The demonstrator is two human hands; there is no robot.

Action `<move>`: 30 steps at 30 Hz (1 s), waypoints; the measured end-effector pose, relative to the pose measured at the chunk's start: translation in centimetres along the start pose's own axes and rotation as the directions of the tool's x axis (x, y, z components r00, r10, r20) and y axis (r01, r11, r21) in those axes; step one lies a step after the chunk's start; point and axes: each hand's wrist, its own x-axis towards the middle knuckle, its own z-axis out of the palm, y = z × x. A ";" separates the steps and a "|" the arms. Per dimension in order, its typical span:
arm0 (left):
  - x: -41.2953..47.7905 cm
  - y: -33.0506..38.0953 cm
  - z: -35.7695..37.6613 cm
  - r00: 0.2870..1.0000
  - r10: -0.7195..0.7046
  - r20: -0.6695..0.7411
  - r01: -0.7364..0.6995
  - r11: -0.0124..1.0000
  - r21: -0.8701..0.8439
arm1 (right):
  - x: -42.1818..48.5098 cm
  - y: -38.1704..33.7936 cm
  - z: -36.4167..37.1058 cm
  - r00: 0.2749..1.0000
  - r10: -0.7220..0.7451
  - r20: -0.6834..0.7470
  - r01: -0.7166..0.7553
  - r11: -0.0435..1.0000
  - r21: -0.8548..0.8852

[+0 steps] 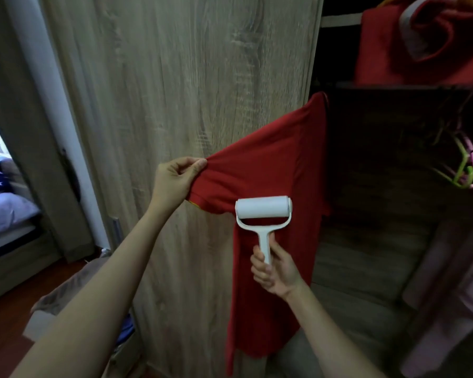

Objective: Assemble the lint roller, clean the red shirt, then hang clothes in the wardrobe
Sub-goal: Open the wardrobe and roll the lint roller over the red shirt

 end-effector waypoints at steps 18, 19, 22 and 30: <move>0.2 0.5 0.3 0.996 0.089 -0.013 -0.087 0.989 0.121 | 0.5 -7.4 3.8 0.983 -0.044 0.177 0.050 0.998 -0.030; 0.2 0.5 0.3 0.995 0.094 -0.015 -0.091 0.988 0.127 | 0.9 -8.7 4.0 0.976 -0.064 0.209 0.071 0.997 -0.029; 0.3 0.7 0.2 0.995 0.101 -0.020 -0.097 0.984 0.149 | 0.7 -8.4 2.3 0.959 -0.036 0.280 0.032 0.999 0.018; 0.1 1.2 0.5 0.995 0.078 -0.055 -0.065 0.976 0.206 | -1.9 -9.0 -1.0 0.902 -0.049 0.429 -0.035 0.982 0.186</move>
